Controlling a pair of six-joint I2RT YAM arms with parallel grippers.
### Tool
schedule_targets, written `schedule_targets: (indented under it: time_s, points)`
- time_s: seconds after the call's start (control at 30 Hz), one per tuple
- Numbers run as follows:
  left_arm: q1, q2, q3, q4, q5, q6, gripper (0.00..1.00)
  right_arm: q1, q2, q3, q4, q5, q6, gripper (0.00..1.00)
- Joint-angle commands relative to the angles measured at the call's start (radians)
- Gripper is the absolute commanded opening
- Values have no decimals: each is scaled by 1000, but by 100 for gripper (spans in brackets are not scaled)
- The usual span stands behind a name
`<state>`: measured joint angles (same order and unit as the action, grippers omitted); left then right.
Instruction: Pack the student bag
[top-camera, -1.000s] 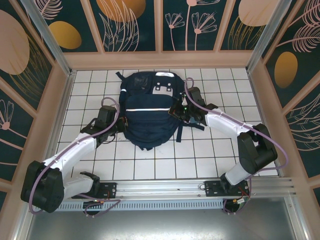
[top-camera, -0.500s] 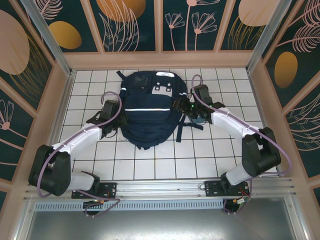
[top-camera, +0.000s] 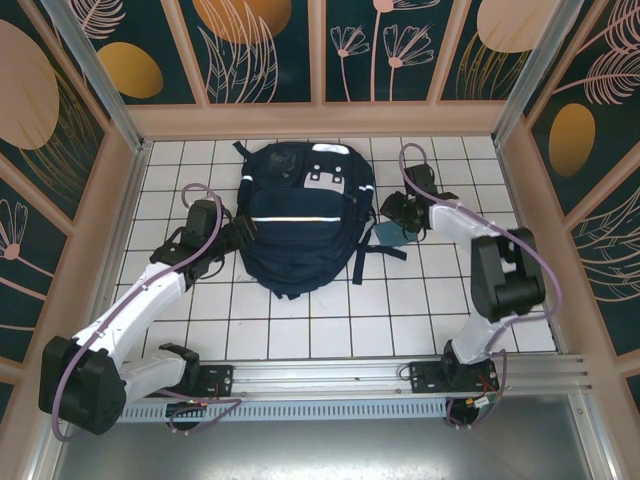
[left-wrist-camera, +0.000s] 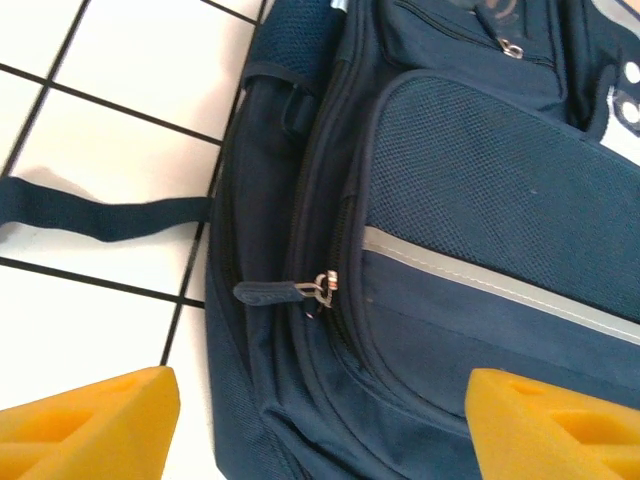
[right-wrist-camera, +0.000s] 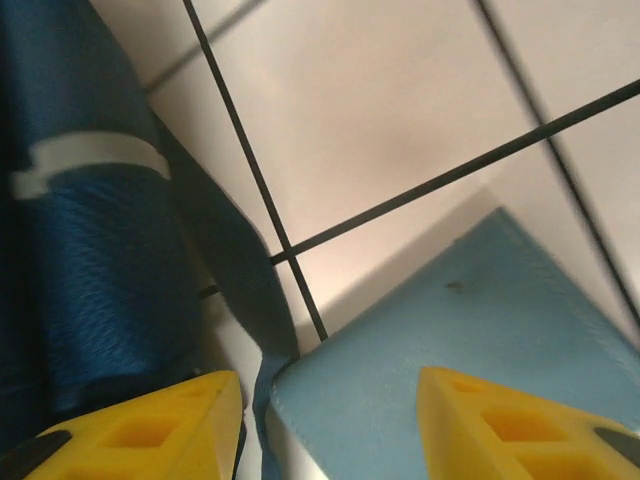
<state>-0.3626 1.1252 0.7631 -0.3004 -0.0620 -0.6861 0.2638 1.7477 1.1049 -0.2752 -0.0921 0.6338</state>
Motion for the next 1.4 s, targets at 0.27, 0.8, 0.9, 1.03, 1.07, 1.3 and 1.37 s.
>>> schedule_targets:
  time_s: [0.27, 0.8, 0.9, 1.03, 1.07, 1.3, 1.37]
  points:
    - [-1, -25, 7, 11, 100, 11, 82, 42, 1, -126, -8, -55, -39, 50]
    - [-1, -51, 9, 18, 129, 16, 84, 35, -437, -326, -242, 196, 2, 65]
    - [-1, -54, 11, 18, 135, 16, 85, -9, -380, -294, -214, 208, -14, 66]
    - [-1, -61, 11, 15, 142, 18, 85, -41, -279, -272, -219, 224, -22, 67]
    - [-1, -63, 9, 17, 144, 18, 85, -42, -276, -280, -213, 219, -22, 68]
    - [-1, -59, 1, 35, 161, 17, 86, 7, -321, -362, -149, 20, -66, 69]
    - [-1, -55, 3, 42, 169, 15, 86, 39, -320, -375, -124, -47, -81, 68]
